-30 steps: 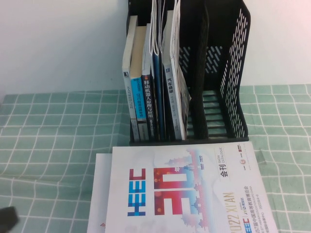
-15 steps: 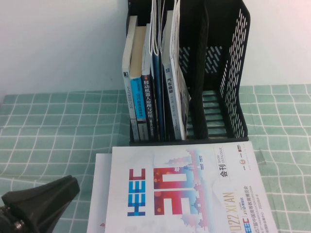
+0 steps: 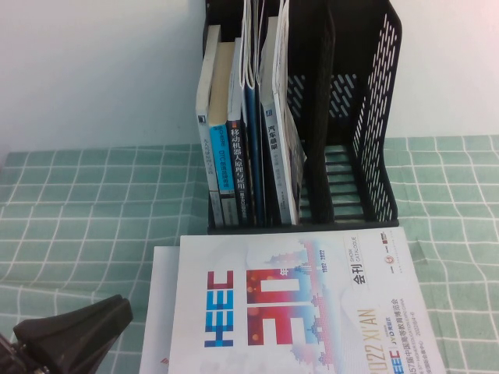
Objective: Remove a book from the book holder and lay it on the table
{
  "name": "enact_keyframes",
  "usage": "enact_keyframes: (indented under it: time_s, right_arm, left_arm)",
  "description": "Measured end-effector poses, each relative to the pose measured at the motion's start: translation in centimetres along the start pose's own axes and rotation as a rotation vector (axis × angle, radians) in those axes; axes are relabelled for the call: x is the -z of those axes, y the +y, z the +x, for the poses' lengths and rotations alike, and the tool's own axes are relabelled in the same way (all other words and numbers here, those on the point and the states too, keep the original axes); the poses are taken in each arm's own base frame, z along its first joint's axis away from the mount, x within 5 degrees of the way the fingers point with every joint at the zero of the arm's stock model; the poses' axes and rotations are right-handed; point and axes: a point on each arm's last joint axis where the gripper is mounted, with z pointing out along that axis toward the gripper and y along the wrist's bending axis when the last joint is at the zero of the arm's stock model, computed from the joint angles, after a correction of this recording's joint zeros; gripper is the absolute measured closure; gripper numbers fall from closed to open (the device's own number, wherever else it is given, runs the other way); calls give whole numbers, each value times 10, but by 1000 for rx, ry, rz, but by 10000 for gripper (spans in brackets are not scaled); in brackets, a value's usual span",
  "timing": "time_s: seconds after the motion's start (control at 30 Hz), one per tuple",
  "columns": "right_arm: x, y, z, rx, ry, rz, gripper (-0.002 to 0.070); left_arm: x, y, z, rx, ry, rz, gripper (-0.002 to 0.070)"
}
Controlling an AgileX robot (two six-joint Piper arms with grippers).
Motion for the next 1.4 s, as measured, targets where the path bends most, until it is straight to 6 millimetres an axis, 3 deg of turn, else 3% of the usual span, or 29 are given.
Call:
enact_keyframes:
  time_s: [0.47, 0.67, 0.9, 1.17, 1.4]
  right_arm:
    - [0, 1, 1, -8, 2, -7, 678]
    - [-1, 1, 1, -16, 5, -12, 678]
    - [-1, 1, 2, -16, 7, -12, 678]
    - [-1, 1, 2, -16, 7, -12, 678]
    - [-1, 1, 2, -16, 7, -12, 678]
  left_arm:
    - [0, 0, 0, -1, 2, -1, 678]
    - [17, 5, 1, 2, -91, -26, 678]
    - [33, 23, 20, 15, -182, -187, 678]
    - [37, 41, 53, 30, -260, -352, 678]
    - [37, 46, 60, 61, -273, -384, 678]
